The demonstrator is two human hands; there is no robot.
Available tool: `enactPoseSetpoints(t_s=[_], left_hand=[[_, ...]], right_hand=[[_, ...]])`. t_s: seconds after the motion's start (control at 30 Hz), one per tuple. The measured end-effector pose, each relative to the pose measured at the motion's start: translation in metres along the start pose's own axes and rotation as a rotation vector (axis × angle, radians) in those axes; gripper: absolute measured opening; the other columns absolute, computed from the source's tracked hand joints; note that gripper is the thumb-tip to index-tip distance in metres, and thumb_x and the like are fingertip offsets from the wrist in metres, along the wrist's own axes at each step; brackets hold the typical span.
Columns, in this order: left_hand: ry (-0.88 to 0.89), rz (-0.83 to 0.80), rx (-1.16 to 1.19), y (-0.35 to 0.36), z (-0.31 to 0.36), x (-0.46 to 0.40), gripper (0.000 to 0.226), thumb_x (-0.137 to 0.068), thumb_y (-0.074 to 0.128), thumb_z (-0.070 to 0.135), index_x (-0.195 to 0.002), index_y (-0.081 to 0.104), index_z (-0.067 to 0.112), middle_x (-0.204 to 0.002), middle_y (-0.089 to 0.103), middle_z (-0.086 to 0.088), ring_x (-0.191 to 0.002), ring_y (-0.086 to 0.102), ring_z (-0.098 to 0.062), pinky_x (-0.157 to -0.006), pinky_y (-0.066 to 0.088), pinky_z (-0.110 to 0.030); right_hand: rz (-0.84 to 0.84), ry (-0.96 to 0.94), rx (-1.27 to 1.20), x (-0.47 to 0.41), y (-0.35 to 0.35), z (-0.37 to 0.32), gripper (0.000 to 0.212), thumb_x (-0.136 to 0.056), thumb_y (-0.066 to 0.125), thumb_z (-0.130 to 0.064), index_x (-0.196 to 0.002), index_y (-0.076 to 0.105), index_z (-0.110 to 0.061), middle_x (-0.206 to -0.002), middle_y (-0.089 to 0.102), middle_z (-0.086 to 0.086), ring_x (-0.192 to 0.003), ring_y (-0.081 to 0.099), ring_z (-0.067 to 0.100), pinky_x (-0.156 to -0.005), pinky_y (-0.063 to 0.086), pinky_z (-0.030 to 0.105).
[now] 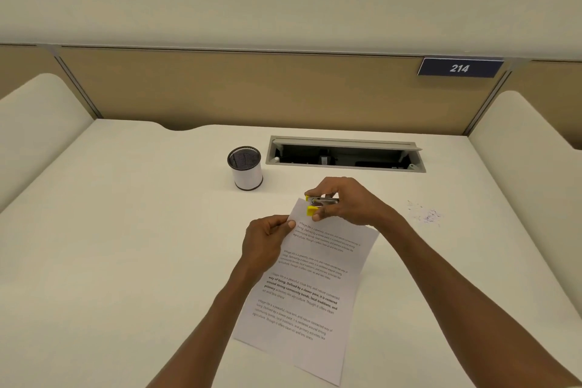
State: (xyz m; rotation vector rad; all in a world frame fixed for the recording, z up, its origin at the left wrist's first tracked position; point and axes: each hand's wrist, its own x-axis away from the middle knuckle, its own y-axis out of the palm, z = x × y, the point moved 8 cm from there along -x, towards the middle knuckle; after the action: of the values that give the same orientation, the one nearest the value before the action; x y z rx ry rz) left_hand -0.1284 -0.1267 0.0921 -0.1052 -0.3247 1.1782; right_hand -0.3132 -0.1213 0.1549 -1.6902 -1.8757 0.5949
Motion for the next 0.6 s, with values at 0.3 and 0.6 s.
enactPoseSetpoints(t_s=[0.3,0.6], left_hand=[[0.039,0.031,0.006,-0.001,0.003,0.003,0.015,-0.097,0.065,0.028,-0.104,0.078,0.026,-0.084,0.079,0.006,-0.075,0.076,-0.017,-0.063,0.056,-0.03],[0.062,0.039,0.029,-0.002,0.003,0.003,0.015,-0.097,0.066,0.027,-0.105,0.079,0.025,-0.088,0.079,0.007,-0.079,0.075,-0.015,-0.064,0.053,-0.026]], right_hand=[[-0.026,0.01,-0.017,0.008,0.016,-0.01,0.039,-0.075,0.082,-0.028,-0.111,0.071,-0.018,-0.105,0.069,-0.005,-0.09,0.059,0.012,-0.075,0.044,0.02],[0.05,0.036,-0.109,0.011,0.011,-0.016,0.037,-0.073,0.083,-0.024,-0.109,0.074,-0.016,-0.107,0.072,-0.003,-0.081,0.063,0.003,-0.065,0.043,0.009]])
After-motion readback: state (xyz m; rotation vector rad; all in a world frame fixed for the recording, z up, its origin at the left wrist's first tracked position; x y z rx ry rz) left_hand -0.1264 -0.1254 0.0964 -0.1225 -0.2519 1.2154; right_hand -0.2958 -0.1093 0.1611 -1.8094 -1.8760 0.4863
